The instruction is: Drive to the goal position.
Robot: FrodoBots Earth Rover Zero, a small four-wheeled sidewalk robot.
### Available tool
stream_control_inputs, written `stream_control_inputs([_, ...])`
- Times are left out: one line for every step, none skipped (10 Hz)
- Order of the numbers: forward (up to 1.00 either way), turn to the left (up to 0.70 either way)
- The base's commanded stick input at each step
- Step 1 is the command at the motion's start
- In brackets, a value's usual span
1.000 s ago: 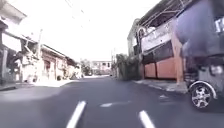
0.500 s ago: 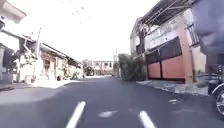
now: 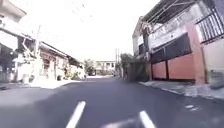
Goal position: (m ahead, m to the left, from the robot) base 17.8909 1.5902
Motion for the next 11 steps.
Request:
stream_control_inputs([0.85,-0.34])
stream_control_inputs([0.85,-0.34])
stream_control_inputs([0.85,-0.31])
stream_control_inputs([0.85,-0.07])
stream_control_inputs([0.85,0.00])
stream_control_inputs([0.85,0.00])
stream_control_inputs([0.85,0.00])
stream_control_inputs([0.85,0.00])
stream_control_inputs([0.85,0.00])
stream_control_inputs([0.85,0.00])
stream_control_inputs([0.85,0.00])
